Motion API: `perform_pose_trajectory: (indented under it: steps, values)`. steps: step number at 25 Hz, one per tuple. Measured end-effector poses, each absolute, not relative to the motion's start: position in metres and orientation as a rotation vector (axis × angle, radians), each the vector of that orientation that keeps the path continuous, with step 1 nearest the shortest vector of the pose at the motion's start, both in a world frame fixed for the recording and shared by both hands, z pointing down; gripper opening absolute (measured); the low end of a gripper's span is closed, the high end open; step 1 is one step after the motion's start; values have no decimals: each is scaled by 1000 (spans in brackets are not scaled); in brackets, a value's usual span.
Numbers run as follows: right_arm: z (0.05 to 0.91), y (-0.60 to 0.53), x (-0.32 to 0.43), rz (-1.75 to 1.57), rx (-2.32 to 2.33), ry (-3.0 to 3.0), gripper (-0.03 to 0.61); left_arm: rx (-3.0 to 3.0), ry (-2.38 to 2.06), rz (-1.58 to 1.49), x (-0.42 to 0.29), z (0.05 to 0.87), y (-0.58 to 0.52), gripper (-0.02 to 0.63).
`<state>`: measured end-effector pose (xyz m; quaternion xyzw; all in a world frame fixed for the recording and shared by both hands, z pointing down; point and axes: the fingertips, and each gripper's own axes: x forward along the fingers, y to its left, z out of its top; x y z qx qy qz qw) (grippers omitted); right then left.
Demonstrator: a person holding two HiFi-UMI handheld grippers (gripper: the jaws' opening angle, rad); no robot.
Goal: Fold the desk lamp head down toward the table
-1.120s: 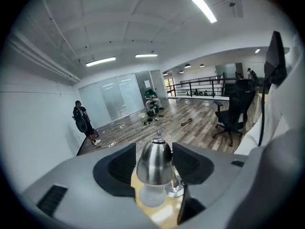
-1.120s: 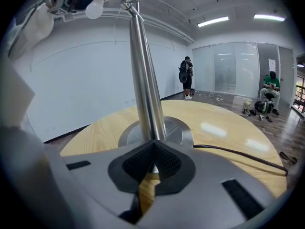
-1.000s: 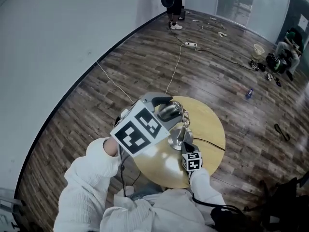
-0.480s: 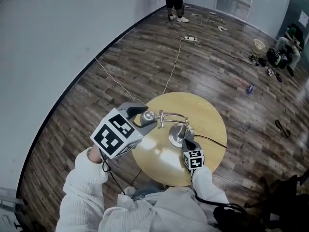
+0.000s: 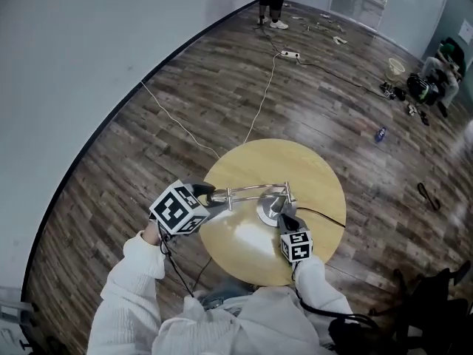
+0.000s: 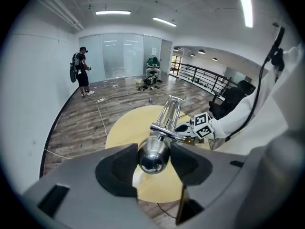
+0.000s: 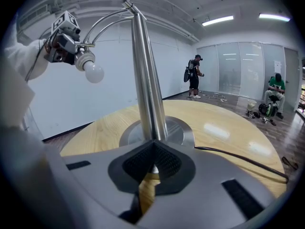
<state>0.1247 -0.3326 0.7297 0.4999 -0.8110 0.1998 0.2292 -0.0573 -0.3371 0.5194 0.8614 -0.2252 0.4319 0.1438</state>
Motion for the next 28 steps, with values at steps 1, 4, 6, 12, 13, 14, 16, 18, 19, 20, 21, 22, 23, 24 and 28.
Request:
perform_pose_trajectory:
  steps: [1, 4, 6, 12, 13, 14, 16, 18, 19, 20, 21, 22, 23, 24, 28]
  values:
    - [730, -333, 125, 548, 1374, -2233, 11, 2497, -631, 1229, -57, 527, -337, 212]
    - [730, -333, 124, 533, 1375, -2234, 11, 2564, -601, 1123, -54, 551, -338, 212]
    - [730, -333, 123, 526, 1375, -2227, 11, 2601, -615, 1061, -51, 568, -338, 212]
    - [731, -335, 120, 518, 1366, -2213, 11, 2651, -649, 1044, -31, 619, -345, 213]
    - [732, -335, 120, 517, 1366, -2213, 11, 2657, -641, 1043, -28, 626, -346, 213]
    - [732, -335, 119, 513, 1365, -2213, 11, 2660, -630, 1039, -25, 632, -346, 215]
    - [732, -336, 118, 505, 1360, -2211, 11, 2660, -612, 1027, -20, 640, -346, 216]
    - [731, -337, 117, 503, 1354, -2211, 11, 2657, -606, 1018, -15, 644, -347, 218]
    - [731, -337, 117, 503, 1351, -2212, 11, 2654, -604, 1020, -12, 646, -348, 219]
    - [731, -337, 117, 503, 1349, -2213, 11, 2651, -604, 1026, -10, 648, -349, 221]
    - [731, -337, 118, 503, 1348, -2215, 11, 2651, -605, 1036, -8, 650, -350, 222]
    - [732, -337, 119, 503, 1349, -2217, 11, 2651, -605, 1047, -6, 652, -351, 222]
    - [732, -337, 119, 503, 1350, -2218, 11, 2651, -603, 1057, -5, 654, -351, 223]
    - [733, -336, 120, 503, 1351, -2219, 11, 2651, -602, 1065, -4, 656, -351, 224]
    - [732, -337, 121, 501, 1348, -2224, 11, 2631, -585, 1092, -1, 654, -348, 225]
